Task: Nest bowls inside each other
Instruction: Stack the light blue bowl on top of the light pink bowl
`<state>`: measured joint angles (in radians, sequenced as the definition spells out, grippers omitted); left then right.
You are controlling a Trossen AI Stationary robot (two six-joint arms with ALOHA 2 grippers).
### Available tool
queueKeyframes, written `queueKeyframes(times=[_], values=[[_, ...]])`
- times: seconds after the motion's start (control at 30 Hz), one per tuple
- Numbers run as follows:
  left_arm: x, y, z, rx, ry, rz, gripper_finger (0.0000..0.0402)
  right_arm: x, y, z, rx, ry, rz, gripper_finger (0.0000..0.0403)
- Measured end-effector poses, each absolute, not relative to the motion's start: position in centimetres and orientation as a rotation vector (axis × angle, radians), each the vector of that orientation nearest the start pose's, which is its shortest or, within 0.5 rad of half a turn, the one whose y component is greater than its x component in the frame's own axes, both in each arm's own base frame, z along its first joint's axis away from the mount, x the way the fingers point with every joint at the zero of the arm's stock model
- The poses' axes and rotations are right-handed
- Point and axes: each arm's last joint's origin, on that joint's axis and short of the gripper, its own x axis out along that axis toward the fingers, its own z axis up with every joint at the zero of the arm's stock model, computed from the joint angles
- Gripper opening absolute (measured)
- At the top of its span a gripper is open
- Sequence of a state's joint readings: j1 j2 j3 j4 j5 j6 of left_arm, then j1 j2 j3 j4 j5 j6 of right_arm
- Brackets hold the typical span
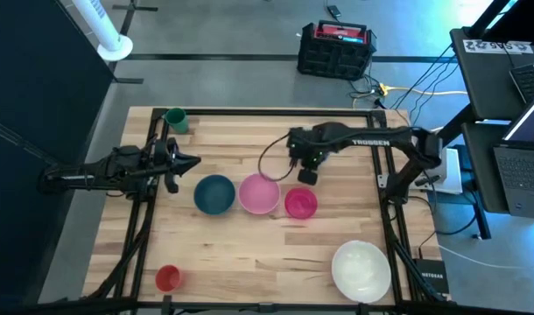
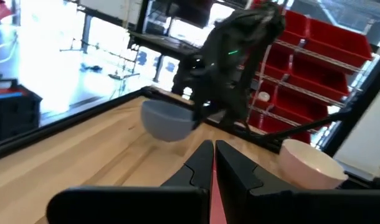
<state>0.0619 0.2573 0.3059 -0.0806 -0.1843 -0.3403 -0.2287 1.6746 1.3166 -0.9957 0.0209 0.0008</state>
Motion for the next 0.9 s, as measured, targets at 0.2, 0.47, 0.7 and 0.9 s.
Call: queueKeyframes(times=[0.2,0.47,0.7,0.9], values=[[10.2,1.2,23.7,-0.371,0.003,0.282,0.0000,33.0,-2.7,28.0,0.054,1.236,-0.107,0.0000],[10.2,1.2,23.7,-0.384,0.000,0.282,0.0000,35.7,2.3,33.8,0.072,1.035,-0.083,0.0000],[10.2,1.2,23.7,-0.375,0.001,0.282,0.0000,41.0,4.2,33.7,0.073,1.069,-0.064,0.0000],[10.2,1.2,23.6,-0.379,0.010,0.284,0.0000,42.9,4.9,31.6,0.113,1.137,-0.048,0.0000]])
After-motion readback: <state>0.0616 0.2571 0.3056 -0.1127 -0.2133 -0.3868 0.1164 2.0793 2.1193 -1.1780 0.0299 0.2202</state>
